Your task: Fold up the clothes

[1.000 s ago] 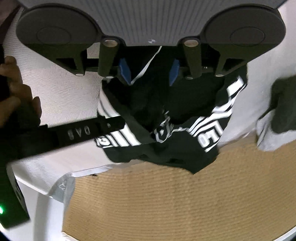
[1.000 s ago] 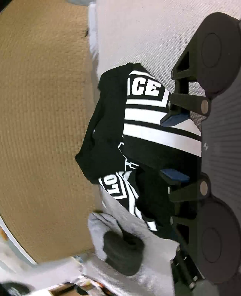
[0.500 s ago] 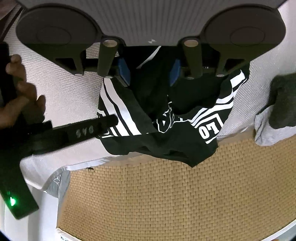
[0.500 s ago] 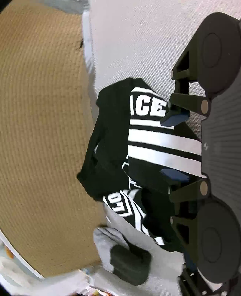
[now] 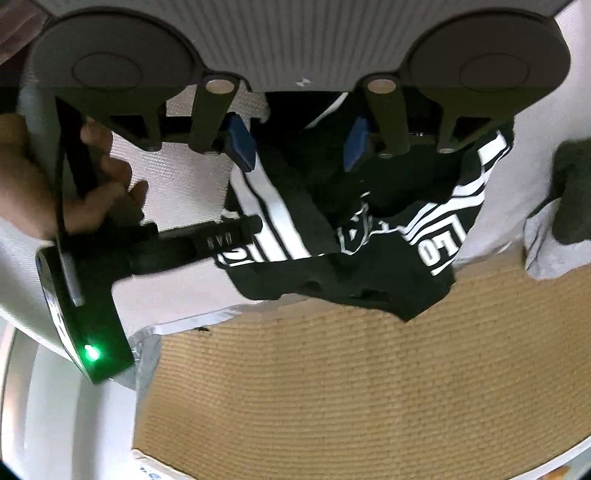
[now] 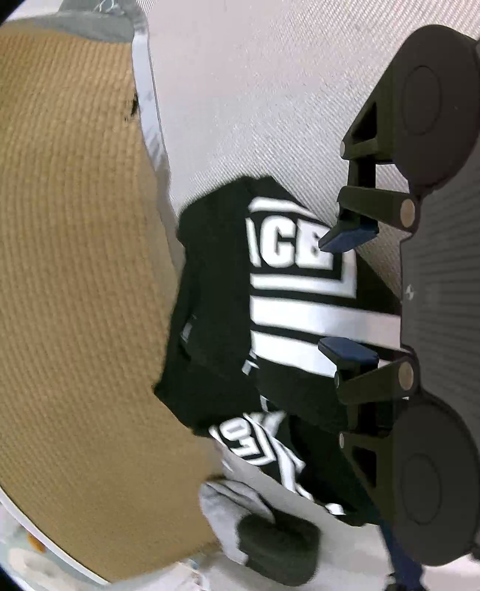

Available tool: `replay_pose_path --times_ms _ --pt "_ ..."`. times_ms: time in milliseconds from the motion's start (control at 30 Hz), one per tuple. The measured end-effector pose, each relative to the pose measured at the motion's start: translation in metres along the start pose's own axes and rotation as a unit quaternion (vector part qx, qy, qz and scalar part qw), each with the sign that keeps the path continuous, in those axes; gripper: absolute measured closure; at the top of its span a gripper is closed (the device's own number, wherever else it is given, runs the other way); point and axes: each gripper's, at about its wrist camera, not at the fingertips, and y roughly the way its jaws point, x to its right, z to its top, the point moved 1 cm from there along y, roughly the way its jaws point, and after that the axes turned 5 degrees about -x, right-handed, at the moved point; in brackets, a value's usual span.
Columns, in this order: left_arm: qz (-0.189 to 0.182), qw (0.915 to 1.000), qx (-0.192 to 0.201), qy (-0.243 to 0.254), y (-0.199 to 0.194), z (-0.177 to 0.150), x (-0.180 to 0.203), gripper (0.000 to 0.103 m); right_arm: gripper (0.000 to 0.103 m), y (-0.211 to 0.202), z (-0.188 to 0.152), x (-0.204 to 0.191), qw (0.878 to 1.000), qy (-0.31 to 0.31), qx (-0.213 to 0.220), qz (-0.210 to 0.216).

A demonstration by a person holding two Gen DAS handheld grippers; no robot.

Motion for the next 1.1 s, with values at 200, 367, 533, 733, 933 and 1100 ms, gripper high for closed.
replay_pose_path --times_ms 200,367,533,733,933,1100 --pt "0.017 0.9985 -0.027 0.046 0.038 0.0 0.022 0.026 0.048 -0.004 0.011 0.024 0.999 0.045 0.013 -0.002" --pt "0.037 0.9973 -0.04 0.049 0.069 0.003 0.024 0.015 0.048 0.0 0.011 0.029 0.999 0.049 0.006 0.006" --pt "0.009 0.9976 -0.048 0.05 0.096 0.008 0.018 0.022 0.048 0.002 0.011 0.029 0.999 0.047 0.004 0.013" --pt "-0.015 0.9987 -0.044 0.021 0.097 0.023 0.003 0.07 0.048 0.0 0.015 0.032 0.999 0.049 0.011 0.017" --pt "-0.068 0.9946 0.013 -0.078 0.074 0.03 -0.043 0.073 0.048 0.002 0.015 0.032 0.998 0.051 0.006 0.021" --pt "-0.109 0.9757 0.013 -0.189 0.072 0.025 -0.097 0.07 0.048 0.006 0.011 0.027 0.999 0.042 -0.005 0.026"
